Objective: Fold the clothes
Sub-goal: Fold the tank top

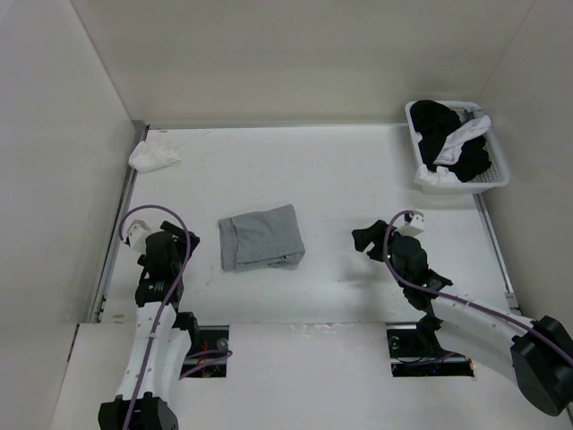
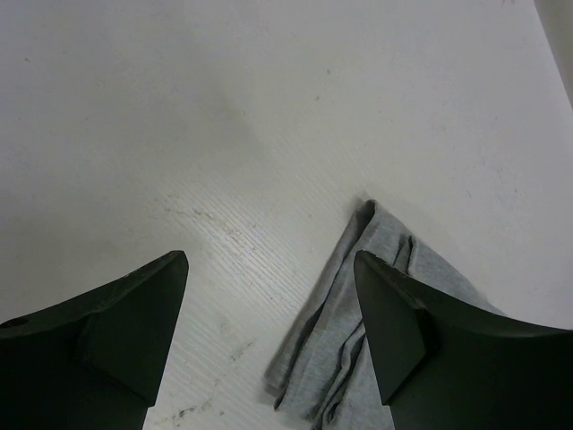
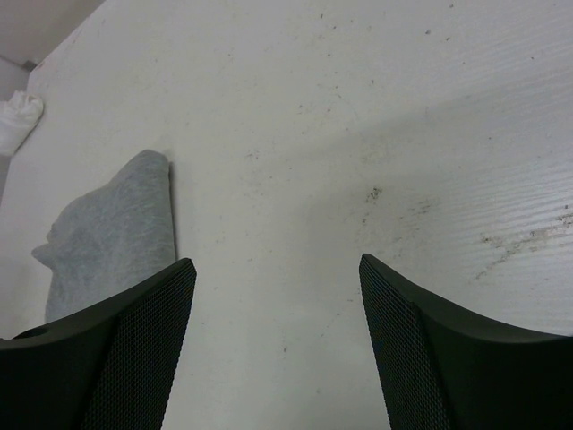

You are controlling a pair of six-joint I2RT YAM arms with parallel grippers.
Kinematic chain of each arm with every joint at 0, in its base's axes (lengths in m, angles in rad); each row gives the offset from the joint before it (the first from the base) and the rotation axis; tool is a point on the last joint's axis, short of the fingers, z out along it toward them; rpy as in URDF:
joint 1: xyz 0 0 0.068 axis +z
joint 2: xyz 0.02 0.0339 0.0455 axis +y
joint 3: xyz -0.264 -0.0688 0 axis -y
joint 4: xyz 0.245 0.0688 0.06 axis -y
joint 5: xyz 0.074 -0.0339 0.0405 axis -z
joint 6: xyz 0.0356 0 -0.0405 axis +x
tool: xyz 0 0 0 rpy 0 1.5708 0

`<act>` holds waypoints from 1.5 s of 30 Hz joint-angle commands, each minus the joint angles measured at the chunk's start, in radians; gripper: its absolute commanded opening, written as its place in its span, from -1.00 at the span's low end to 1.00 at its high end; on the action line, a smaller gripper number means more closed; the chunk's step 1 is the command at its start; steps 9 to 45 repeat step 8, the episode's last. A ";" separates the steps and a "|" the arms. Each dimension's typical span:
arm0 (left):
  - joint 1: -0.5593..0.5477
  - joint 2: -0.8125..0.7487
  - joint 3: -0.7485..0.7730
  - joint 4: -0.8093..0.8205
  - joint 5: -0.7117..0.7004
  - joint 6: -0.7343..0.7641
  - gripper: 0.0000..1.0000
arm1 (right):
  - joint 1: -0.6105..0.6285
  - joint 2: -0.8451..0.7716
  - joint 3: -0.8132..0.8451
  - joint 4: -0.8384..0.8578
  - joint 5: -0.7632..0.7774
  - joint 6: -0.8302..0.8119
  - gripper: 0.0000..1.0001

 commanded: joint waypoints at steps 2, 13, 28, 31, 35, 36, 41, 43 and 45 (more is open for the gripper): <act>0.014 0.010 -0.017 0.054 0.014 -0.006 0.48 | -0.007 0.002 -0.006 0.064 -0.005 0.011 0.57; -0.003 0.022 -0.020 0.065 0.022 0.008 0.51 | -0.007 -0.001 -0.006 0.064 -0.006 0.011 0.58; -0.003 0.022 -0.020 0.065 0.022 0.008 0.51 | -0.007 -0.001 -0.006 0.064 -0.006 0.011 0.58; -0.003 0.022 -0.020 0.065 0.022 0.008 0.51 | -0.007 -0.001 -0.006 0.064 -0.006 0.011 0.58; -0.003 0.022 -0.020 0.065 0.022 0.008 0.51 | -0.007 -0.001 -0.006 0.064 -0.006 0.011 0.58; -0.003 0.022 -0.020 0.065 0.022 0.008 0.51 | -0.007 -0.001 -0.006 0.064 -0.006 0.011 0.58; -0.003 0.022 -0.020 0.065 0.022 0.008 0.51 | -0.007 -0.001 -0.006 0.064 -0.006 0.011 0.58; -0.003 0.022 -0.020 0.065 0.022 0.008 0.51 | -0.007 -0.001 -0.006 0.064 -0.006 0.011 0.58; -0.003 0.022 -0.020 0.065 0.022 0.008 0.51 | -0.007 -0.001 -0.006 0.064 -0.006 0.011 0.58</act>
